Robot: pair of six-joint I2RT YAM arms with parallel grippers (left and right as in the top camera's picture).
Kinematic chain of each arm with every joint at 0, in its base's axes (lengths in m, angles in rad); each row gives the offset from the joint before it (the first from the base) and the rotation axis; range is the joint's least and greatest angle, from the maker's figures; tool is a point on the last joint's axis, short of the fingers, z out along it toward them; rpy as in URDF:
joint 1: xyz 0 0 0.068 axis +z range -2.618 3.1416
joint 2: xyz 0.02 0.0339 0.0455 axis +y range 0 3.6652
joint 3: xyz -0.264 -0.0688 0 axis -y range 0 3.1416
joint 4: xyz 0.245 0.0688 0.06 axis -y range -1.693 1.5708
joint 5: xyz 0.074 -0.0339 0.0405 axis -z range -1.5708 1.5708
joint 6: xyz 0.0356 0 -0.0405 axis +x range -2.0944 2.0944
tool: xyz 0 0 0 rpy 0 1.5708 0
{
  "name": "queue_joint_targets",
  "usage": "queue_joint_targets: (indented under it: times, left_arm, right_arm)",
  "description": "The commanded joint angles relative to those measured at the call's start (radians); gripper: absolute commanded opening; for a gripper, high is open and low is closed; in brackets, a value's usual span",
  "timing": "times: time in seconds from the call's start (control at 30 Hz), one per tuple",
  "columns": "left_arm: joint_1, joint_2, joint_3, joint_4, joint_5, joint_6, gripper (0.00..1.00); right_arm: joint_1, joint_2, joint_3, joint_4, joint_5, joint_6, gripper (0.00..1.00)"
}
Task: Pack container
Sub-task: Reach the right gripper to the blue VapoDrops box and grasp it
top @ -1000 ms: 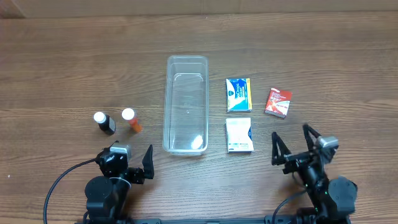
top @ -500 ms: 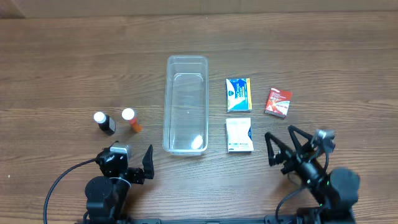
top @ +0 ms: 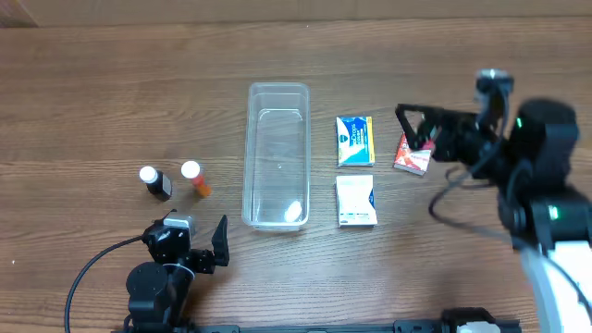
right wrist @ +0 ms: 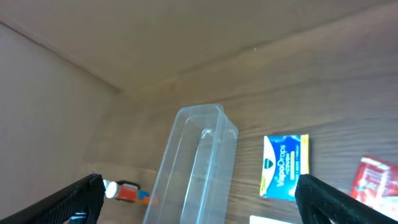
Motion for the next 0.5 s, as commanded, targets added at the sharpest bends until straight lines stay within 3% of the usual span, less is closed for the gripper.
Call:
queue_joint_targets:
  times: [0.0,0.13,0.3,0.47]
  left_arm:
    - [0.012,-0.009,-0.004,0.004,0.008,0.019,1.0]
    - [0.012,-0.009,-0.004,0.004,0.008,0.019,1.0]
    - [0.012,-0.009,-0.004,0.004,0.008,0.019,1.0]
    - [0.012,-0.009,-0.004,0.004,0.008,0.019,1.0]
  right_arm:
    - [0.052,0.171,0.131,-0.054,0.057,0.011,1.0]
    - [0.151,0.381,0.246,-0.148,0.269,0.022,1.0]
    - [0.231,0.565,0.267,-0.154,0.483,0.037,1.0]
    - [0.245,0.707,0.267,-0.155,0.488,0.036,1.0]
